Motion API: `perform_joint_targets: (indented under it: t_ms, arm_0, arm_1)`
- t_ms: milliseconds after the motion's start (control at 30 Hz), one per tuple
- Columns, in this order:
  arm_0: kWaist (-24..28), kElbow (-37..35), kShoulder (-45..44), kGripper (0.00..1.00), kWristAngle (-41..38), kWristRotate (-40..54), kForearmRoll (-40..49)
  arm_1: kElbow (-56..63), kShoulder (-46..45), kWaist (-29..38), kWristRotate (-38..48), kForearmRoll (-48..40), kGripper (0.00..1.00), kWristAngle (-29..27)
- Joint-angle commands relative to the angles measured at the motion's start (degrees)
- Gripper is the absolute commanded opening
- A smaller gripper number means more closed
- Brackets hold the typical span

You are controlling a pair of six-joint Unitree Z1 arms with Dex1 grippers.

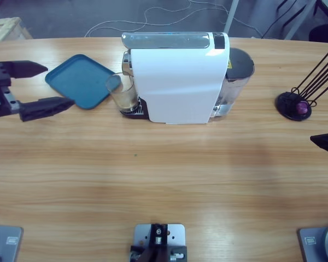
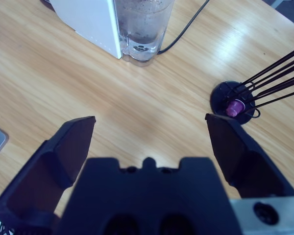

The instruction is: Pour coffee

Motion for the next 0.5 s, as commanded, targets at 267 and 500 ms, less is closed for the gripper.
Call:
perform_joint_targets:
  t_ms: [267,500]
  arm_0:
    - [15.8,-0.5,12.9,0.996,-24.6,17.4,-7.2]
    - [16.1,-0.5,22.9,0.996,-27.2,18.8,-16.8]
  arm_1:
    - [2.0,-1.3,0.4,-0.5,0.1,1.0,-0.8]
    - [1.8,-0.7,0.4,-0.9,0.2,1.0,-0.8]
